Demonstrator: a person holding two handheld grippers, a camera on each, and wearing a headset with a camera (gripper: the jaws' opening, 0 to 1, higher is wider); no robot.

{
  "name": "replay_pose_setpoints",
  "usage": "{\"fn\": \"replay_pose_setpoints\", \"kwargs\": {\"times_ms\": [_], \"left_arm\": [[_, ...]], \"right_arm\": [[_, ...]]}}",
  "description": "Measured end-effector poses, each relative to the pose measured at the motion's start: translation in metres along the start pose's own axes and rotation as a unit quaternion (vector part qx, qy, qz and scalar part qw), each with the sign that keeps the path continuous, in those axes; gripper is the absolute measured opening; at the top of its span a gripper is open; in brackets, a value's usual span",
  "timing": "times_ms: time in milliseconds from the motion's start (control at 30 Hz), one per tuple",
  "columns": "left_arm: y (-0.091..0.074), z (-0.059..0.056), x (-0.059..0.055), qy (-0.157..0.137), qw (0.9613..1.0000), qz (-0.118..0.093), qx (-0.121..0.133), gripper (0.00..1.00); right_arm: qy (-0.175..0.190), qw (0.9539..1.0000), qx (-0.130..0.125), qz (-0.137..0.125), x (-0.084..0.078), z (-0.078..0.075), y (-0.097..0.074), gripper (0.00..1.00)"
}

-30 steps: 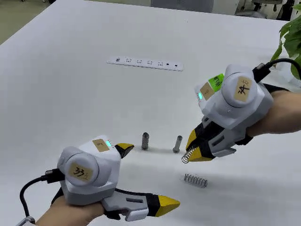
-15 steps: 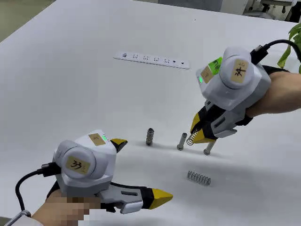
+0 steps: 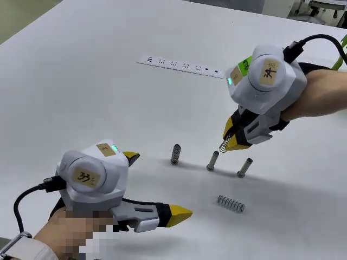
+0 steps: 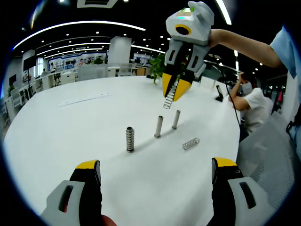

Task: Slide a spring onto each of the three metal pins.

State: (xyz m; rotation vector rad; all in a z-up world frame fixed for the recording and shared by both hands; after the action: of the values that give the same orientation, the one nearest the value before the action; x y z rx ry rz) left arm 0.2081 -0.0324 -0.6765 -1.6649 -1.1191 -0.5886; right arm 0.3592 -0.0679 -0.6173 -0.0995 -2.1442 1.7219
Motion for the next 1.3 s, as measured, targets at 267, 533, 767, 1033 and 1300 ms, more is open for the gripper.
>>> {"fn": "replay_pose_setpoints", "kwargs": {"times_ms": [267, 533, 767, 1033, 1300], "left_arm": [[0.000, 0.002, 0.000, -0.005, 1.0000, -0.006, 0.004, 1.00], [0.001, 0.000, -0.001, -0.008, 1.0000, -0.005, 0.000, 1.00], [0.001, -0.002, -0.001, -0.008, 1.0000, -0.002, -0.004, 1.00], [0.001, -0.003, -0.002, -0.012, 0.9999, -0.002, -0.006, 0.99], [0.002, -0.003, -0.003, -0.013, 0.9999, -0.001, -0.007, 0.99]], "right_arm": [[-0.008, 0.9997, 0.019, 0.009, 0.002, -0.004, 0.005, 0.12], [-0.010, 0.9993, 0.031, 0.016, 0.000, -0.005, 0.014, 0.12], [-0.013, 0.9991, 0.037, 0.019, -0.001, -0.008, 0.019, 0.12], [-0.017, 0.9987, 0.040, 0.024, -0.003, -0.006, 0.022, 0.12], [-0.023, 0.9982, 0.045, 0.031, -0.003, -0.005, 0.025, 0.12]]}}
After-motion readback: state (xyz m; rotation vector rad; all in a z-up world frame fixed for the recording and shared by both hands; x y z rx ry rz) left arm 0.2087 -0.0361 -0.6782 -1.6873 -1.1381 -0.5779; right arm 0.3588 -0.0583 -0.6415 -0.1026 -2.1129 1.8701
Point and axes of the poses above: the centre of the closed fingertips' face, and the gripper's own axes: y roughly forward along the fingers, z roughly to its left, x roughly out of its top, the point moved 4 cm from there along -y, roughly backward along the fingers, and after that the axes turned 15 degrees about -y, right-handed, at the moved point
